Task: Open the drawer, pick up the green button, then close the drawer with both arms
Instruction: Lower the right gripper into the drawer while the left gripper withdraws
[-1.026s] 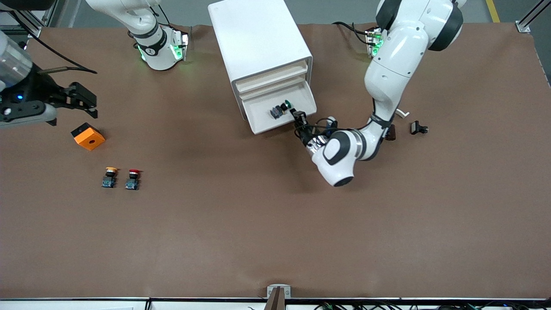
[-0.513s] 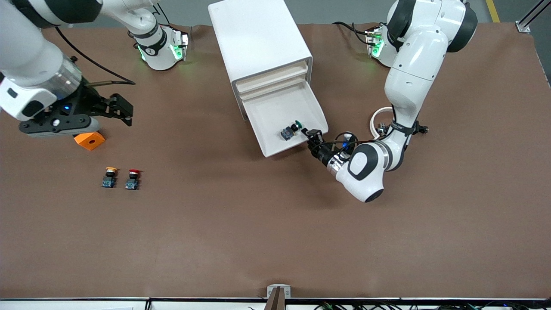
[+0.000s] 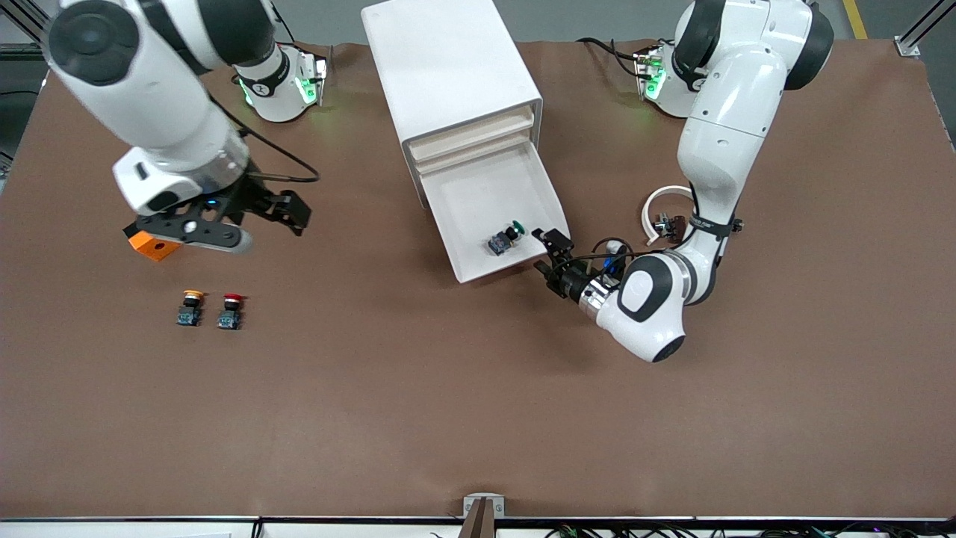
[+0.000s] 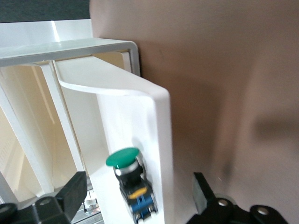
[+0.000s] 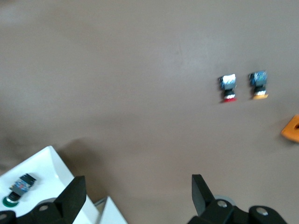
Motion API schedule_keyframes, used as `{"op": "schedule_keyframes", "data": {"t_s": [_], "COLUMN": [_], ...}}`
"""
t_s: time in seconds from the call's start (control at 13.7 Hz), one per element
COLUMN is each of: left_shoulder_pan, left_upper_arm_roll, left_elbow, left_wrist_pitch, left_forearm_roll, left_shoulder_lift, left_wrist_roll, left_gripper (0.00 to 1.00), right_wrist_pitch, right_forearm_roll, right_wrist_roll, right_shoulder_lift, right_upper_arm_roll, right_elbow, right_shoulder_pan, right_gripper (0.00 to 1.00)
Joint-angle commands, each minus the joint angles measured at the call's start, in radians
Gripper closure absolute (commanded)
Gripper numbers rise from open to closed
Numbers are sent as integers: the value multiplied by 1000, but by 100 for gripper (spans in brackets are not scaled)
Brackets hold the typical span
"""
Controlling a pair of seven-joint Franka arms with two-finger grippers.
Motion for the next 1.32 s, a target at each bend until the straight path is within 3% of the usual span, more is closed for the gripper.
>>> {"op": "schedule_keyframes", "data": {"t_s": [0.0,0.37,0.81,1.03,1.25], "left_shoulder_pan": [-1,-2,-7,-13,-17], "left_upper_arm_roll": [65,201,367,442,458], "left_elbow": [57,137,150,152,151], "left_wrist_pitch": [-8,-8,2,2,-1], "left_forearm_roll": [0,45,45,48,153], "left_shoulder_lift": [-11,-23,-78,-112,-144], "left_wrist_roll": [30,103,292,342,431], "left_gripper": [0,0,0,0,0], "right_wrist_pitch": [-10,120,308,397,401], "right_forearm_roll": [-15,-6,9,104,104], "right_wrist_roll": [261,603,717,749,750], "right_shoulder_lift": [53,177,304,380,450], "right_upper_arm_roll": [-9,-9,-5,-7,-7], "right_elbow": [24,25,38,56,107], "right_shoulder_pan": [133,287,344,353,373], "right_gripper": [0,0,0,0,0]}}
